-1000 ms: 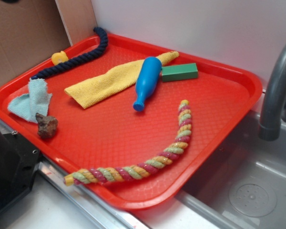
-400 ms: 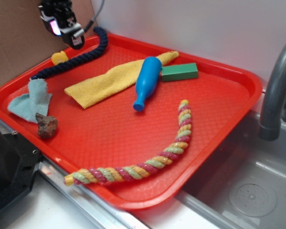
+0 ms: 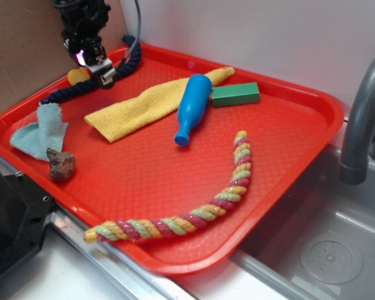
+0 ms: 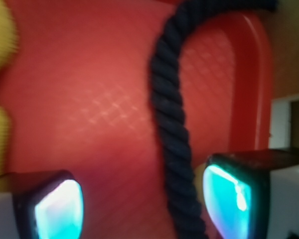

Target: Grab the blue rope.

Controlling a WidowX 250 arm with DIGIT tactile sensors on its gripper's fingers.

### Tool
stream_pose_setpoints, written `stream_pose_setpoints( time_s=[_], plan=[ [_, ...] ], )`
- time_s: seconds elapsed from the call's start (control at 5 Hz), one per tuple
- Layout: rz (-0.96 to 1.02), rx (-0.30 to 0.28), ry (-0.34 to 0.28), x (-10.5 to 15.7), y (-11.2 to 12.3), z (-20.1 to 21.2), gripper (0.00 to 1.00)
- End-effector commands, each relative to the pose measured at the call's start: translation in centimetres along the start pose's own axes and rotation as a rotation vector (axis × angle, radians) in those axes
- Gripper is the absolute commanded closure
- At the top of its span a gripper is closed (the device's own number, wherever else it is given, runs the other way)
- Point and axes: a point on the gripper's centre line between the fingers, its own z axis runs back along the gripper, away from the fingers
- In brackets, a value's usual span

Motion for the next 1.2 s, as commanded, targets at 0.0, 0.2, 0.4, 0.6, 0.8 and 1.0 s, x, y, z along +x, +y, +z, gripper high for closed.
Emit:
stream_pose_setpoints(
  time_s=[0.0,0.2,0.4,0.6,0.8,1.0],
  plan=[
    [0.037,0.156,-0.087,0.5,-0.9,4.2,0.0],
    [0.037,0.156,-0.087,0.5,-0.9,4.2,0.0],
    [0.041,0.093,-0.121,1.0,0.7,3.5,0.0],
    [0.043,0.079,-0.118,1.6,2.0,1.8,0.0],
    [0.059,0.057,-0.107,2.4,2.5,-0.4,0.0],
    [0.02,0.038,-0.104,3.6,2.3,-1.7,0.0]
  ],
)
